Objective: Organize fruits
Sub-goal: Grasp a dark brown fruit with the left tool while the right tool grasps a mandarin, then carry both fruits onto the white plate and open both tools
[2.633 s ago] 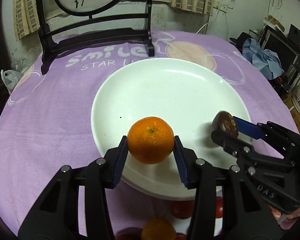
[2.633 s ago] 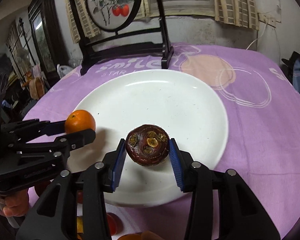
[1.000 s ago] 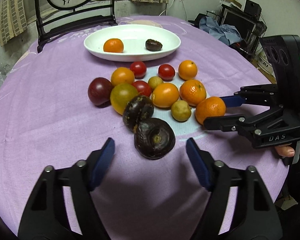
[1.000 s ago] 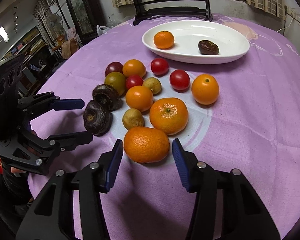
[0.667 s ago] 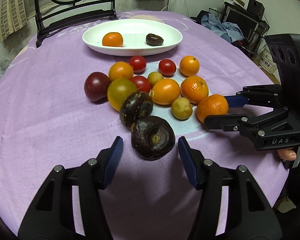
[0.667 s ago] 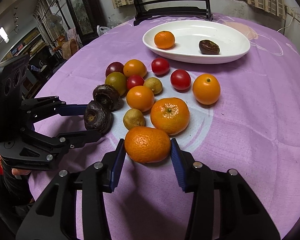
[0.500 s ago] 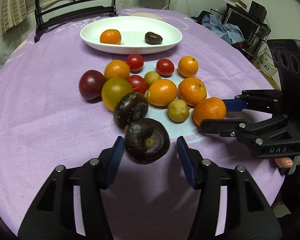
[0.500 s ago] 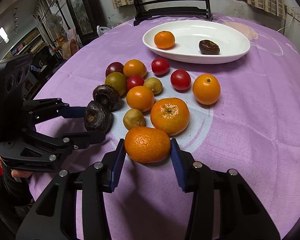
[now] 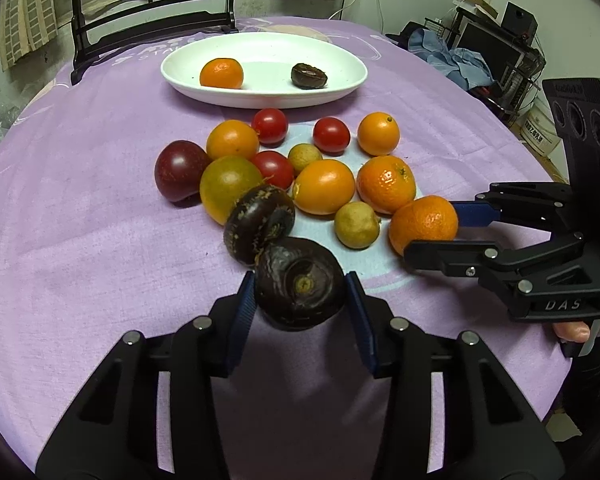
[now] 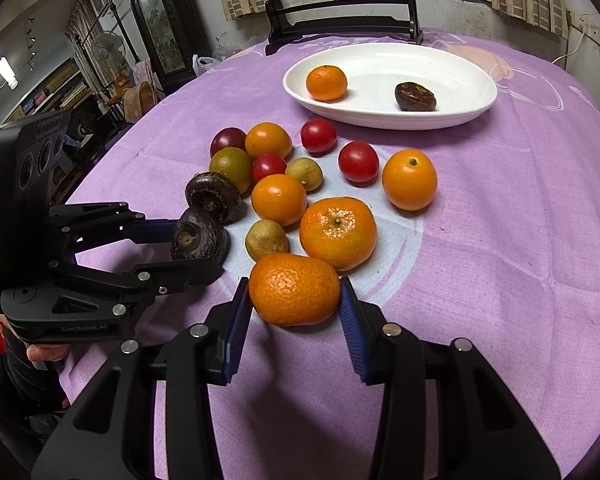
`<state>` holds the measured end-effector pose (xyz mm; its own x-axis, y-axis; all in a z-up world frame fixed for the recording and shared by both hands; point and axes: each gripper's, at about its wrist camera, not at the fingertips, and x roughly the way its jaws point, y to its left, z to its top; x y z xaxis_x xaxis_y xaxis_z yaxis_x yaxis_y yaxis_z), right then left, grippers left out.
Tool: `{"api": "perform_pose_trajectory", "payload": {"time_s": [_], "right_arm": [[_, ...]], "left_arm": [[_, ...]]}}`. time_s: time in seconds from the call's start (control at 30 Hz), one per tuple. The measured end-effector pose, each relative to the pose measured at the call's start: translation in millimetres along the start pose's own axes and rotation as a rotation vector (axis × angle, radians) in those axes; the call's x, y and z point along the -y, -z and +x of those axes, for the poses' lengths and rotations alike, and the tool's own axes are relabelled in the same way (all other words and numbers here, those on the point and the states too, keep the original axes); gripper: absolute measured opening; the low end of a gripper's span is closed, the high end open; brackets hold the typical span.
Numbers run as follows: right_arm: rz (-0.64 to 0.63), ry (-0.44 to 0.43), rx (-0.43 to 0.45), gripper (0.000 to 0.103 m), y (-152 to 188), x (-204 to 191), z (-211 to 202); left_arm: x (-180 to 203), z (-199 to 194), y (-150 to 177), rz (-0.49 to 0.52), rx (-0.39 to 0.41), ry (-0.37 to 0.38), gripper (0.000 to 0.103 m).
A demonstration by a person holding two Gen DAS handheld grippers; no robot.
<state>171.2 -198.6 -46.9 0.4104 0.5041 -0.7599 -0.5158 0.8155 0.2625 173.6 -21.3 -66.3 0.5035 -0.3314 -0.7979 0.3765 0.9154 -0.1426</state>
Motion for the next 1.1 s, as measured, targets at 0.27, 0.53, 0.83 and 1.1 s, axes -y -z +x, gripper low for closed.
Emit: {"api": "perform_pose_trajectory", "payload": {"time_s": [0.27, 0.53, 0.83, 1.1], "right_arm": [[0.045, -0.105, 0.06, 0.044, -4, 7, -13], [0.106, -0.029, 0.224, 0.043, -31, 20, -27], [0.219, 0.166, 0.328, 0.043, -112, 69, 12], [0.233, 0.208, 0.269, 0.044, -131, 93, 45]], "left_arm": [[5, -15, 3, 0.017, 0.056, 0.087, 0.045], [-1, -38, -24, -0.01, 0.179, 0.111, 0.045], [-37, -1, -151, -0.127, 0.239, -0.074, 0.045], [-81, 53, -188, -0.227, 0.154, -0.168, 0.045]]}}
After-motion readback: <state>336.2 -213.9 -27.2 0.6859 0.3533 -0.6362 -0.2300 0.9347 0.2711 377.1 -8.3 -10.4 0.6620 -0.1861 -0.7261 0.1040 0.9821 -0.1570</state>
